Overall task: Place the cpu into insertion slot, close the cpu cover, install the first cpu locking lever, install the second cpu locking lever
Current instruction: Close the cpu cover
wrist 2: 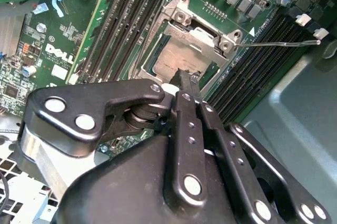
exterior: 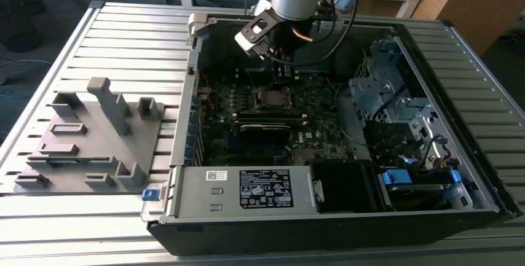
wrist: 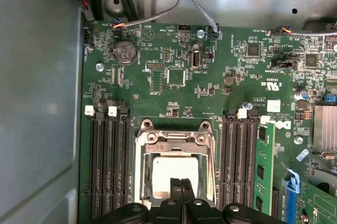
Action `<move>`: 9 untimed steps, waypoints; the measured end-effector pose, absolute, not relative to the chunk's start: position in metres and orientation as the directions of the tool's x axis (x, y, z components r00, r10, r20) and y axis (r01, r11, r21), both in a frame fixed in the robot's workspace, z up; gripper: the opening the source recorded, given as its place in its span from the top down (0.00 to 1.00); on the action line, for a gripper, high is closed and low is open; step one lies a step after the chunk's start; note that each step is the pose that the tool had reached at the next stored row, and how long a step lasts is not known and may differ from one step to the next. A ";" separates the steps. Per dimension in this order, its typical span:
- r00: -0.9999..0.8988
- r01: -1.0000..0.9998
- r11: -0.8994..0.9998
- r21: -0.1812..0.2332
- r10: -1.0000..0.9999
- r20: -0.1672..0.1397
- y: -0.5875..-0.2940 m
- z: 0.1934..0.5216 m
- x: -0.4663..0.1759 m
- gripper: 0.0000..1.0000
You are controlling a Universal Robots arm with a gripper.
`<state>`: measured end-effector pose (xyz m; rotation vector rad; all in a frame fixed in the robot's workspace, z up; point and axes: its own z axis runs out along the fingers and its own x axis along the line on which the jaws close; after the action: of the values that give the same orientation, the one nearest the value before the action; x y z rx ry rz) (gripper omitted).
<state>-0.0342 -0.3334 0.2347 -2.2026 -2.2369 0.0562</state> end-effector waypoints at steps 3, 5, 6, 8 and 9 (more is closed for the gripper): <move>-0.016 1.000 0.015 -0.027 1.000 -0.024 -0.333 0.235 -0.034 0.89; -0.016 1.000 0.015 -0.026 1.000 -0.024 -0.333 0.235 -0.034 0.89; -0.016 1.000 0.015 -0.026 1.000 -0.023 -0.333 0.235 -0.034 0.89; -0.016 1.000 0.015 -0.023 1.000 -0.016 -0.333 0.234 -0.034 0.89; -0.016 1.000 0.015 -0.021 1.000 -0.011 -0.333 0.234 -0.034 0.89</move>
<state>-0.0344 -0.3334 0.2342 -2.1993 -2.2336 0.0364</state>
